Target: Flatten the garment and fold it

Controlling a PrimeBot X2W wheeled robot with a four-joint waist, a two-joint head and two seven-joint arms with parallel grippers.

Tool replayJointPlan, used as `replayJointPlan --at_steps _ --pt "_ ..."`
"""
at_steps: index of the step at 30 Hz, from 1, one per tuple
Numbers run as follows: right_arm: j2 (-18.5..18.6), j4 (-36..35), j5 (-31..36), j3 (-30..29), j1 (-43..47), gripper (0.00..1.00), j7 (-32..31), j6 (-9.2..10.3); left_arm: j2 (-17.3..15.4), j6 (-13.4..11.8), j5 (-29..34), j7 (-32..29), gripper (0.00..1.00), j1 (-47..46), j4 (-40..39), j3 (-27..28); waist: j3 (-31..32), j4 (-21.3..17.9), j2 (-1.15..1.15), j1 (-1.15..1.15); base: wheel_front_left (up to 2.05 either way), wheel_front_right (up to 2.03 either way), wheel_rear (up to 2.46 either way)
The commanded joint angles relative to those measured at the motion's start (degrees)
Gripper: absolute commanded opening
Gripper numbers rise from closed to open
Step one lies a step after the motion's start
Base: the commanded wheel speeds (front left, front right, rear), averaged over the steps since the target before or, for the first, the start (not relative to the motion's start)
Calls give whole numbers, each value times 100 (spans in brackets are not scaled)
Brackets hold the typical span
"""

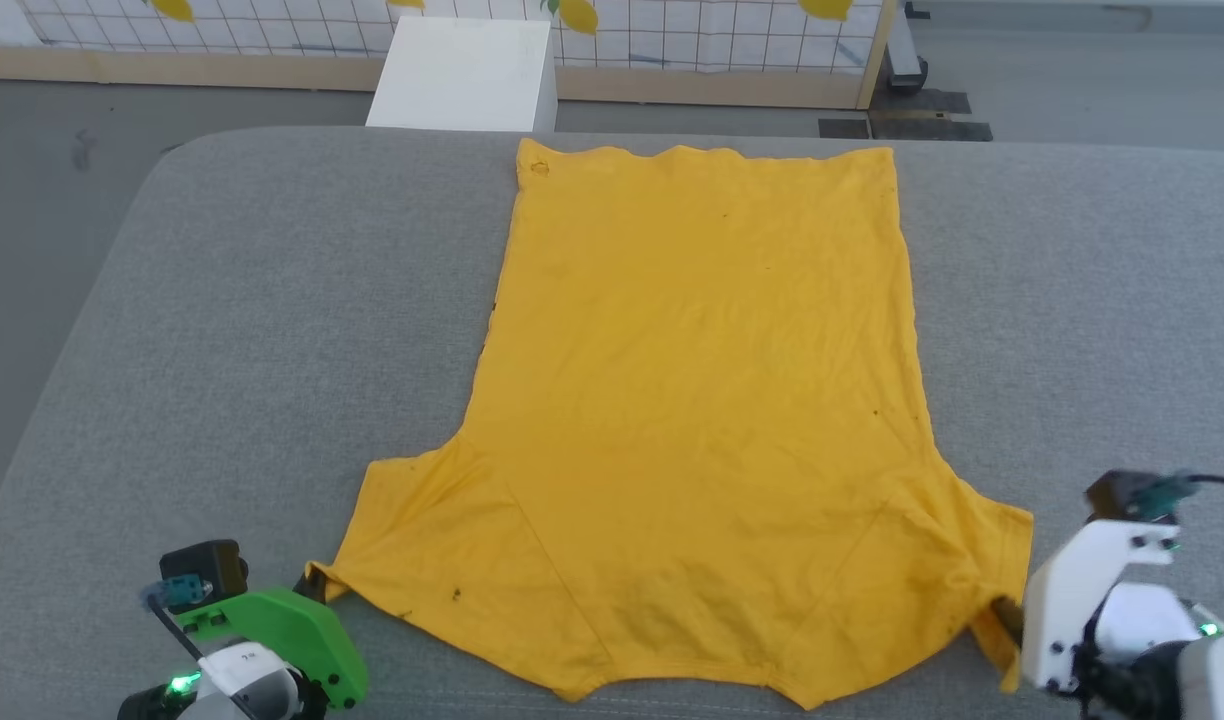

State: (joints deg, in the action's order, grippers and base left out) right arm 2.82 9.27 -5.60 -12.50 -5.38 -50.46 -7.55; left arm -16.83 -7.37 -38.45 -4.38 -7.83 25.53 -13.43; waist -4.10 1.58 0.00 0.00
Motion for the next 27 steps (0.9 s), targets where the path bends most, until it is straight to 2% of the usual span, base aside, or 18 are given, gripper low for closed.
replayJointPlan --at_steps 1,5,8,12,19,27 --pt "7 -170 -305 -126 -147 100 -21 6 -6 -33 -80 52 0 11 -82 50 24 -13 0 0 0 0 0" --pt "7 -705 -987 -548 -504 100 411 6 -17 -37 -183 150 0 133 -371 159 12 -55 0 0 0 0 0" --pt "6 -876 -1066 -651 -908 100 922 6 -62 10 -230 184 0 215 -609 197 -119 -60 0 0 0 0 0" --pt "6 -645 -1067 -826 -1683 100 1575 6 -144 28 -244 219 0 256 -1012 239 -467 4 0 0 0 0 0" --pt "6 345 -220 -1036 -3437 100 2070 6 -278 33 -296 188 0 220 -1789 329 -1443 359 0 0 0 0 0" --pt "6 1206 1167 -1502 -5450 100 1630 6 -321 135 -430 203 0 175 -2496 396 -2586 863 0 0 0 0 0"
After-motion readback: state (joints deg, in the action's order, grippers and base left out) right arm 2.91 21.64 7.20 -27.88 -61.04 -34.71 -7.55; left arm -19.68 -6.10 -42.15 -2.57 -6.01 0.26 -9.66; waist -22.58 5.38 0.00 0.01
